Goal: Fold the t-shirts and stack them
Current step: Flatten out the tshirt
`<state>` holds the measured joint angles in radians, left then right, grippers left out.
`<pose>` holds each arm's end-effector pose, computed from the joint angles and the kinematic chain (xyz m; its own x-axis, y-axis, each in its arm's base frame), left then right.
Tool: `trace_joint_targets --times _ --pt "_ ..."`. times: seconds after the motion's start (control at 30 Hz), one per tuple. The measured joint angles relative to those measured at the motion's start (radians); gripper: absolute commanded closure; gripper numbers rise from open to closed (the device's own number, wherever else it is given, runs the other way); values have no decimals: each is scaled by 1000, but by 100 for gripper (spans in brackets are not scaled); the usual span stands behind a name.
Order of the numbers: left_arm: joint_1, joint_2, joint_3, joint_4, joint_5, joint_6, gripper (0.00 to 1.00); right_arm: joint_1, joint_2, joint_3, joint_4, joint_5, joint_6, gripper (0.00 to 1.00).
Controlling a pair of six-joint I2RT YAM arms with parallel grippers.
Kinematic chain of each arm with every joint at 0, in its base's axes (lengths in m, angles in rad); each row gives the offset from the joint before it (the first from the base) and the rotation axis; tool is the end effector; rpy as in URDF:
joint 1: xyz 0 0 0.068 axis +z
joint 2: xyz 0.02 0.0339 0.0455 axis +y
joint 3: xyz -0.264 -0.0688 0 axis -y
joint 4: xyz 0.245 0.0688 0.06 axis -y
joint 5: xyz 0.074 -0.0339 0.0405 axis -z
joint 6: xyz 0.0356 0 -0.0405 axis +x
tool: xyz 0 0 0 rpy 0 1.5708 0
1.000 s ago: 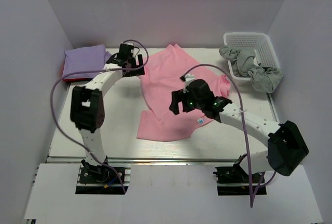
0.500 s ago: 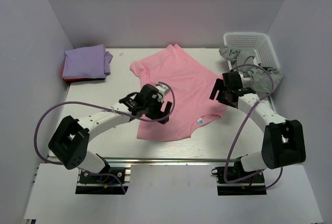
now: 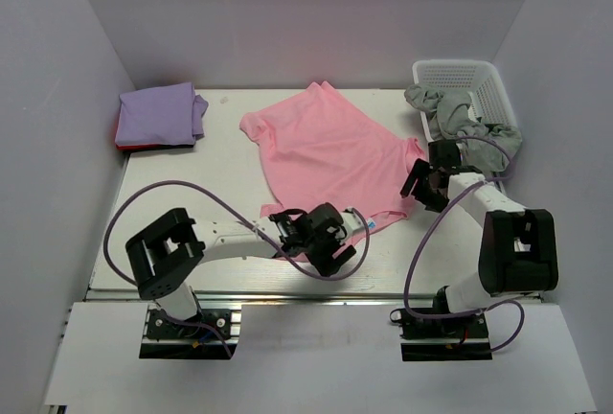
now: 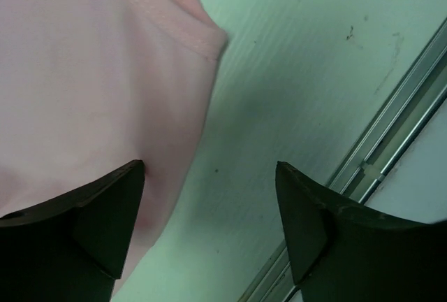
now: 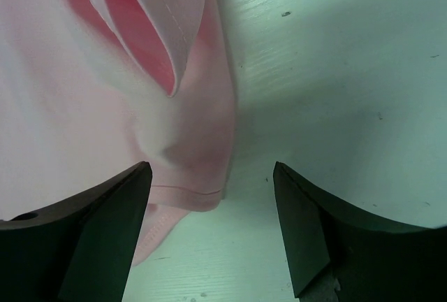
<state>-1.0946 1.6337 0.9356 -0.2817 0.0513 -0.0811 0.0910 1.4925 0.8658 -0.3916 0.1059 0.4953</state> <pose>0.1468 -0.2887 0.1745 -0.4524 0.7005 -0.5519 0.8669 0.4908 -0.0876 0.2895 0.0226 0.1885 -0.7625 0.4050 -0.5045 0.3720 0.9125 0.1703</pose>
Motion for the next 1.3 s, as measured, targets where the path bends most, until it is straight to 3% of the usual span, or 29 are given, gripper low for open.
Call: trace_joint_targets --times 0.33,0.47,0.5,0.57,0.63,0.8,0.97,1.3 --pt "-42 78 7 38 -94 8 53 -16 49 -26 46 -73 -4 37" --pt "-43 95 16 62 -119 -2 75 -19 48 -53 58 -83 -2 45" --pt "-43 97 16 70 -123 -6 86 -20 48 -54 60 -84 -2 47" --pt "-43 98 16 77 -131 -11 100 -21 47 -60 73 -84 0 53" --pt "-44 99 16 79 -140 -14 100 -22 47 -66 88 -85 3 63" --pt "-47 84 -2 91 -180 -25 100 -22 59 -72 112 -100 13 100" --pt "-48 -24 -31 77 -298 -48 100 -19 23 -74 110 -116 1 100" --pt "-48 -384 -15 179 -486 27 100 -17 -332 -1 172 -220 -66 100"
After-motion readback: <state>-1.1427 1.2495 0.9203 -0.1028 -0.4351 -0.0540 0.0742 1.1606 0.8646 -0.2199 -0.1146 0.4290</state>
